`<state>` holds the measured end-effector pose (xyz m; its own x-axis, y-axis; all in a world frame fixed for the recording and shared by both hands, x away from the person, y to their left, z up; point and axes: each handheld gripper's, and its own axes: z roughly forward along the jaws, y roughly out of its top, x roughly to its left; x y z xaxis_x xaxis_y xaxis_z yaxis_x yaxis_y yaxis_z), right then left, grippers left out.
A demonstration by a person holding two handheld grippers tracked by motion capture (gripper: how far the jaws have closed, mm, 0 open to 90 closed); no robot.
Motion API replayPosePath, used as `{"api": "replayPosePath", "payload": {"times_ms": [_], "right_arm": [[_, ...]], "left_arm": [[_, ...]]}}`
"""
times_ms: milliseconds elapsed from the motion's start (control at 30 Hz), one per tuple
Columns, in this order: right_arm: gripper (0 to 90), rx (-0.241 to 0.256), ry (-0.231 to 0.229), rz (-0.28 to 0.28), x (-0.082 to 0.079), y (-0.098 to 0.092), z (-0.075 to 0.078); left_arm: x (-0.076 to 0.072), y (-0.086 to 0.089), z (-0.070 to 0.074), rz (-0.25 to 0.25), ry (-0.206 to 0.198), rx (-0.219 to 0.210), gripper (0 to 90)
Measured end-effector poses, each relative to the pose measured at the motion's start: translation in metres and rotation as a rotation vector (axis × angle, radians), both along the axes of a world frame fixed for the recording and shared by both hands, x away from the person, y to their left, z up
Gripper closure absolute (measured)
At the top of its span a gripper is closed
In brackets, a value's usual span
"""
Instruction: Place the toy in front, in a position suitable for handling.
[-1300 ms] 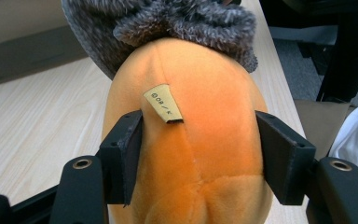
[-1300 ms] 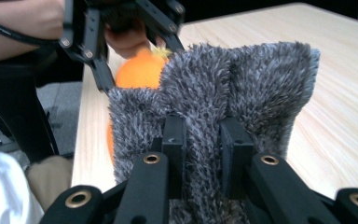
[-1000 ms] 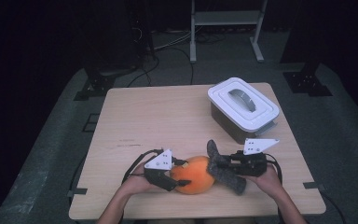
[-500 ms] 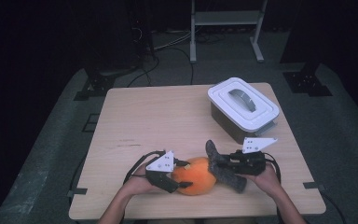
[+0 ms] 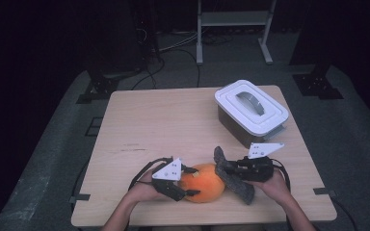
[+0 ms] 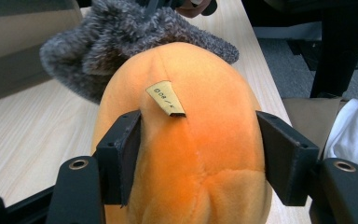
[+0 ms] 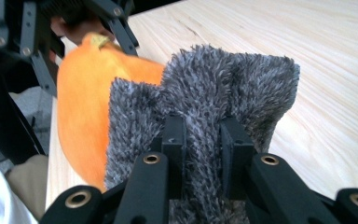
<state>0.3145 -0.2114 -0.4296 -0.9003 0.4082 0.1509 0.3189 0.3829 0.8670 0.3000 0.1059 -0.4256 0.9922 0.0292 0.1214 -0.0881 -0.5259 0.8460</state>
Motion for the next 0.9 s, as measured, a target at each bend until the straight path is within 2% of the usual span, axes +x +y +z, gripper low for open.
{"api": "replayPosePath", "payload": {"times_ms": [33, 167, 233, 333, 400, 467, 533, 600, 633, 667, 733, 833, 900], "right_arm": [[74.0, 0.001, 0.002, -0.004, -0.001, -0.001, 0.001], [73.9, 0.071, -0.012, 0.028, -0.006, 0.001, 0.008], [73.9, 0.052, -0.015, 0.038, -0.006, 0.005, 0.008], [73.6, 0.049, 0.034, 0.04, -0.002, 0.003, 0.001], [73.6, 0.01, 0.037, 0.028, 0.0, -0.001, -0.001], [73.7, -0.003, 0.029, 0.014, -0.001, -0.003, 0.0], [73.7, 0.027, -0.009, 0.013, -0.005, -0.003, 0.008], [73.7, 0.093, -0.038, 0.034, -0.008, 0.002, 0.016], [73.7, 0.111, -0.05, 0.042, -0.009, 0.005, 0.019], [73.6, 0.113, -0.059, 0.052, -0.01, 0.009, 0.02], [73.3, 0.068, -0.065, 0.072, -0.01, 0.016, 0.017], [73.4, 0.075, -0.029, 0.073, -0.006, 0.014, 0.01], [73.4, 0.054, -0.017, 0.063, -0.005, 0.009, 0.008]], "left_arm": [[0.0, 0.0, 0.0, 0.003, 0.001, -0.003, 35.4], [0.001, 0.0, 0.0, 0.013, 0.004, -0.006, 35.4], [0.001, 0.001, 0.0, 0.014, -0.003, -0.004, 35.2], [0.002, 0.001, 0.001, 0.031, 0.005, -0.002, 34.3], [0.003, 0.001, 0.001, 0.036, 0.009, -0.009, 34.2], [0.004, 0.0, 0.001, 0.04, 0.014, -0.014, 34.2], [0.005, -0.001, 0.002, 0.039, 0.013, -0.014, 34.1], [0.004, -0.003, 0.001, 0.042, 0.019, -0.023, 34.1], [0.004, -0.005, 0.001, 0.04, 0.013, -0.023, 34.0], [0.004, -0.006, 0.002, 0.042, 0.011, -0.022, 33.7], [0.005, -0.007, 0.002, 0.051, 0.013, -0.016, 32.4], [0.005, -0.007, 0.002, 0.081, 0.033, -0.028, 27.4], [0.007, -0.008, 0.003, 0.106, 0.048, -0.02, 21.2]]}}
